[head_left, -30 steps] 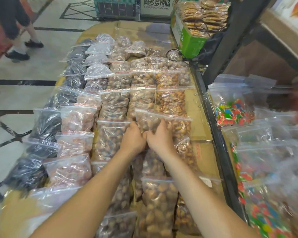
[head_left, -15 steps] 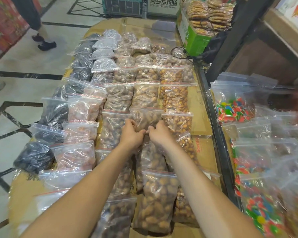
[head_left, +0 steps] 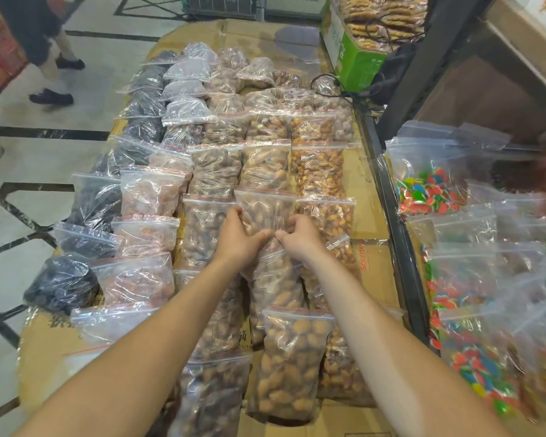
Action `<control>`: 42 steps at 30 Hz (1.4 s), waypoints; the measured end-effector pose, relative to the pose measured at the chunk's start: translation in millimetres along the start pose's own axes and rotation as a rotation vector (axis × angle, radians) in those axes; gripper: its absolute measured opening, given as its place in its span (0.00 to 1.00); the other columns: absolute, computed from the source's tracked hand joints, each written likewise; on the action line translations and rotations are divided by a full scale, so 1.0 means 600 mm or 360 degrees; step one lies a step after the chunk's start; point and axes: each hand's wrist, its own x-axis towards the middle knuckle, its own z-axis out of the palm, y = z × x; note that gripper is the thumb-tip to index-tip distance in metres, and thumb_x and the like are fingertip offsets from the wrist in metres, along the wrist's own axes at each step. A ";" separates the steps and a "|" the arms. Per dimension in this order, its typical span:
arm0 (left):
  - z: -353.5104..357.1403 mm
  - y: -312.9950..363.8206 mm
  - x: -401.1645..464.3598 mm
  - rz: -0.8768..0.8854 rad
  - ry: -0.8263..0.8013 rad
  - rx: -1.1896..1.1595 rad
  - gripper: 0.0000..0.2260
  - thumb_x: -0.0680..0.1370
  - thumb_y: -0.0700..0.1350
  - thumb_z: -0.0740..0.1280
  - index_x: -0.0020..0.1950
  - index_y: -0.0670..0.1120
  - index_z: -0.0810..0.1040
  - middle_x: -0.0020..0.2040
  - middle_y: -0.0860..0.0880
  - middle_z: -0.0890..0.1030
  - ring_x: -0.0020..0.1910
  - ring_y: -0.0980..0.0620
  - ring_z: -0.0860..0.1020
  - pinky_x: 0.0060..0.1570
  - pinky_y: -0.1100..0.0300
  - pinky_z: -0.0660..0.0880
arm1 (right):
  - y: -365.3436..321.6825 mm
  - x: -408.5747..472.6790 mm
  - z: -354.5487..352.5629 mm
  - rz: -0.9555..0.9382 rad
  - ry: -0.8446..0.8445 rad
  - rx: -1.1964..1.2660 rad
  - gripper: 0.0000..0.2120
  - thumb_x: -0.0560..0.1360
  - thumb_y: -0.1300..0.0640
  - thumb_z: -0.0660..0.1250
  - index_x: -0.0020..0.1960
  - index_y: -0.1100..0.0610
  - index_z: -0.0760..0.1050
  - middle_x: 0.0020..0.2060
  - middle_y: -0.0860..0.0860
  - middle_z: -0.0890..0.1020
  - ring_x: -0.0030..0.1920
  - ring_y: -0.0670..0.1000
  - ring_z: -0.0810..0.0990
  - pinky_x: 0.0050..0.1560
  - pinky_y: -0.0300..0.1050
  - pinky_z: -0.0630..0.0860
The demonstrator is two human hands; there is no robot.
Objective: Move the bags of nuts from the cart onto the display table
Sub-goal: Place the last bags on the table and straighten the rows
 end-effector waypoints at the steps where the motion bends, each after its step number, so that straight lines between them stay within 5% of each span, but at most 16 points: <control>1: 0.002 -0.001 -0.006 0.0085 -0.0027 0.0088 0.42 0.72 0.50 0.79 0.79 0.44 0.60 0.73 0.44 0.70 0.71 0.45 0.70 0.67 0.52 0.69 | 0.001 0.000 0.004 -0.0031 0.0078 -0.0123 0.16 0.80 0.57 0.70 0.66 0.60 0.76 0.58 0.54 0.81 0.59 0.57 0.81 0.55 0.49 0.77; 3: 0.006 -0.007 -0.014 0.0242 -0.0086 0.0252 0.37 0.75 0.47 0.76 0.78 0.44 0.60 0.74 0.43 0.67 0.72 0.45 0.68 0.66 0.55 0.67 | 0.006 0.001 0.009 -0.0060 0.0161 -0.0199 0.11 0.80 0.57 0.69 0.60 0.60 0.76 0.53 0.54 0.81 0.54 0.56 0.80 0.48 0.47 0.71; 7: 0.006 -0.021 -0.016 0.0420 -0.0106 0.0643 0.16 0.77 0.35 0.64 0.65 0.41 0.72 0.72 0.37 0.67 0.69 0.37 0.70 0.56 0.54 0.71 | 0.009 -0.002 0.006 -0.0095 0.0136 -0.0168 0.22 0.81 0.55 0.69 0.72 0.60 0.69 0.57 0.56 0.78 0.63 0.60 0.78 0.56 0.49 0.73; 9: 0.004 -0.016 -0.015 0.0370 -0.0183 0.0805 0.19 0.76 0.32 0.62 0.67 0.40 0.69 0.77 0.34 0.61 0.71 0.34 0.69 0.55 0.49 0.75 | 0.009 -0.003 0.001 -0.0127 0.0073 -0.0090 0.28 0.79 0.55 0.72 0.76 0.57 0.66 0.65 0.57 0.78 0.64 0.58 0.78 0.62 0.52 0.76; 13: 0.008 0.007 -0.019 0.0163 -0.0382 0.1138 0.35 0.78 0.31 0.59 0.82 0.40 0.48 0.83 0.36 0.40 0.75 0.33 0.66 0.63 0.44 0.74 | 0.023 -0.001 -0.003 -0.0139 0.0044 0.0040 0.30 0.76 0.58 0.76 0.75 0.51 0.69 0.63 0.54 0.80 0.56 0.54 0.81 0.53 0.50 0.81; 18: 0.016 0.018 -0.033 0.0319 -0.0255 0.1303 0.32 0.77 0.31 0.63 0.80 0.39 0.55 0.82 0.36 0.52 0.64 0.32 0.76 0.45 0.46 0.74 | 0.024 -0.003 0.008 -0.0153 0.0157 -0.0081 0.26 0.79 0.60 0.71 0.74 0.53 0.69 0.64 0.54 0.81 0.61 0.56 0.81 0.50 0.44 0.71; 21: 0.005 0.004 -0.027 0.0525 -0.0126 0.1459 0.29 0.78 0.36 0.64 0.78 0.42 0.60 0.82 0.40 0.54 0.75 0.31 0.63 0.61 0.39 0.73 | 0.018 -0.007 0.006 -0.0266 0.0076 -0.0296 0.27 0.80 0.59 0.70 0.76 0.56 0.66 0.68 0.55 0.78 0.67 0.58 0.78 0.59 0.49 0.74; 24: -0.007 -0.023 -0.014 0.0507 -0.0280 0.1647 0.31 0.82 0.43 0.57 0.83 0.47 0.49 0.84 0.45 0.41 0.81 0.35 0.43 0.76 0.33 0.51 | 0.010 -0.004 -0.004 -0.0375 -0.0070 -0.0532 0.28 0.81 0.57 0.69 0.78 0.59 0.63 0.71 0.57 0.75 0.70 0.59 0.75 0.67 0.51 0.72; 27: -0.012 -0.029 -0.008 0.0432 -0.0477 0.1690 0.33 0.84 0.45 0.55 0.83 0.49 0.38 0.82 0.47 0.31 0.80 0.34 0.35 0.76 0.31 0.42 | 0.011 -0.001 -0.004 -0.0527 -0.0065 -0.0634 0.34 0.81 0.55 0.69 0.81 0.56 0.57 0.78 0.59 0.63 0.76 0.61 0.68 0.73 0.54 0.67; 31: -0.015 -0.026 -0.008 0.0446 -0.0508 0.1729 0.37 0.82 0.46 0.61 0.83 0.50 0.39 0.83 0.48 0.33 0.80 0.32 0.36 0.74 0.29 0.43 | 0.014 0.007 0.014 -0.0559 -0.0306 -0.0976 0.36 0.84 0.53 0.63 0.84 0.50 0.46 0.84 0.55 0.39 0.81 0.65 0.57 0.78 0.61 0.62; 34: -0.022 -0.022 0.000 0.0407 -0.0539 0.1725 0.41 0.80 0.47 0.65 0.83 0.54 0.40 0.83 0.51 0.33 0.81 0.35 0.37 0.75 0.31 0.43 | 0.011 0.012 0.015 -0.0452 -0.0425 -0.0991 0.35 0.85 0.53 0.60 0.85 0.48 0.42 0.82 0.53 0.33 0.83 0.64 0.47 0.81 0.63 0.54; 36: -0.026 -0.013 0.001 0.0389 -0.0533 0.1674 0.44 0.76 0.46 0.70 0.84 0.55 0.45 0.84 0.52 0.37 0.82 0.35 0.40 0.75 0.32 0.45 | 0.010 0.006 0.005 -0.0463 -0.0365 -0.0823 0.31 0.85 0.54 0.60 0.84 0.49 0.51 0.84 0.53 0.41 0.83 0.62 0.52 0.81 0.58 0.55; 38: -0.032 -0.010 -0.013 0.0491 -0.0353 0.1497 0.37 0.73 0.43 0.73 0.80 0.51 0.62 0.84 0.47 0.48 0.81 0.33 0.50 0.75 0.33 0.53 | 0.012 -0.003 -0.012 -0.0487 -0.0149 -0.0590 0.26 0.84 0.57 0.62 0.81 0.53 0.63 0.82 0.56 0.60 0.78 0.58 0.66 0.76 0.53 0.65; 40: -0.033 -0.016 -0.043 0.0656 -0.0059 0.1214 0.24 0.73 0.38 0.72 0.69 0.43 0.73 0.78 0.38 0.63 0.74 0.32 0.64 0.70 0.37 0.66 | 0.019 -0.012 -0.028 -0.0448 0.0078 -0.0465 0.22 0.84 0.58 0.62 0.76 0.59 0.69 0.66 0.58 0.80 0.60 0.57 0.81 0.57 0.51 0.79; 42: -0.024 -0.025 -0.090 0.0688 0.0027 0.0919 0.18 0.75 0.33 0.67 0.65 0.39 0.75 0.69 0.37 0.70 0.65 0.35 0.73 0.62 0.46 0.72 | 0.024 -0.030 -0.036 -0.0428 0.0184 -0.0449 0.16 0.83 0.59 0.61 0.69 0.62 0.73 0.49 0.54 0.83 0.43 0.53 0.80 0.39 0.45 0.74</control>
